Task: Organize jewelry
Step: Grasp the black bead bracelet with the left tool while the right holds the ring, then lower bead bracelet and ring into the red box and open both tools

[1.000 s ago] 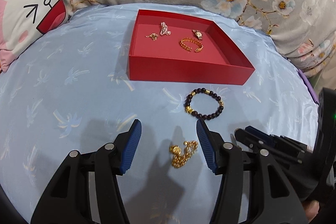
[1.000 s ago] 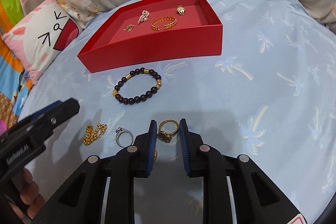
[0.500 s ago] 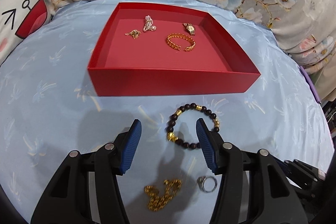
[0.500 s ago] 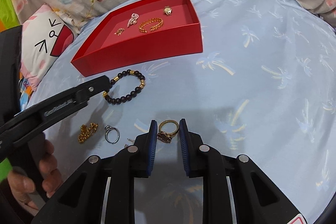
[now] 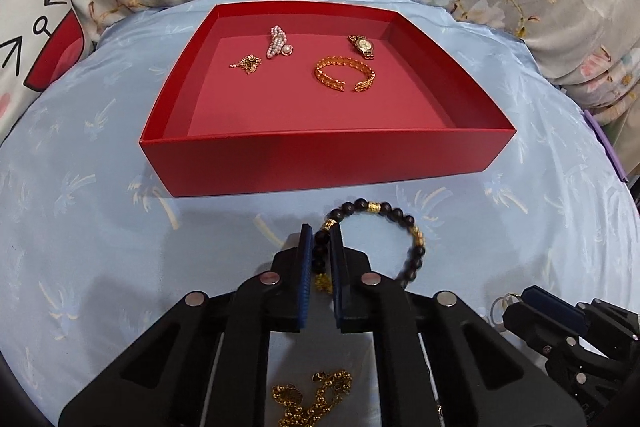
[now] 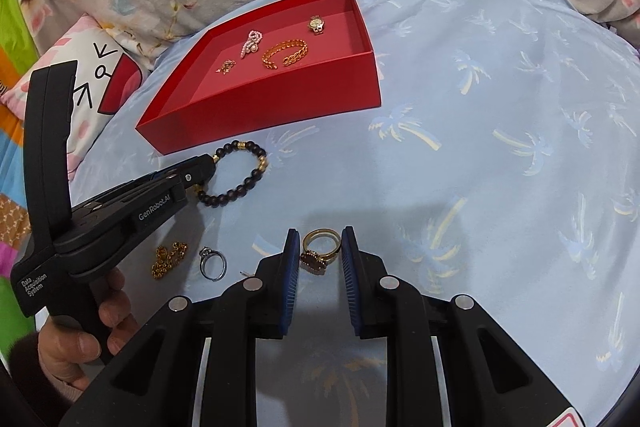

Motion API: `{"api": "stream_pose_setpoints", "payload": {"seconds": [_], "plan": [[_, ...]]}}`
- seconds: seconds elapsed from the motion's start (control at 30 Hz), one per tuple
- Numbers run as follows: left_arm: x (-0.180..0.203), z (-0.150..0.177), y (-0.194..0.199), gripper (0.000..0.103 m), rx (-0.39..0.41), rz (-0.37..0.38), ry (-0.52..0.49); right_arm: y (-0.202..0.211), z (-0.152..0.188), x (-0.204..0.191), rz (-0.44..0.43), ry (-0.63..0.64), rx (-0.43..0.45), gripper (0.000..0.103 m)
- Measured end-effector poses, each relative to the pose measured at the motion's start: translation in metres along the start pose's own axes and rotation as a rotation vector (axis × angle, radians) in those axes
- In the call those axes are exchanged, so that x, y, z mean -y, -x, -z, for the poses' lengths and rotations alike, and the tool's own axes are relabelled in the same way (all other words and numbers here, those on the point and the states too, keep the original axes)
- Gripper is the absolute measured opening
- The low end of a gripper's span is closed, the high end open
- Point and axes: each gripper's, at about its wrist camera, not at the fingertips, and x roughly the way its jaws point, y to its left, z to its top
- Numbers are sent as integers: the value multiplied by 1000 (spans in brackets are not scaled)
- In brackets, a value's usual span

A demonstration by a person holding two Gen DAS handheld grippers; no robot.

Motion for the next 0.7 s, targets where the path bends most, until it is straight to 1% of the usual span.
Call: {"api": "stream_pose_setpoints", "payload": {"seconds": [0.1,0.23,0.47,0.6,0.7], "plan": [[-1,0,6,7,11,2,9,3,-1,1,-2,1,5,20],[-3,-1,24,7,29,28,24,11,-3,0,-12,1,19,20],[-3,-11,69,7,80,94,44,36,-13,-8,-32,18,74,20],[-3,-25,97,7,134,116,37,52,-26,-14,-42,39,115,20],[-4,-43,113,7,174,133,31,60,-45,-16,-56,49,149,20]]}}
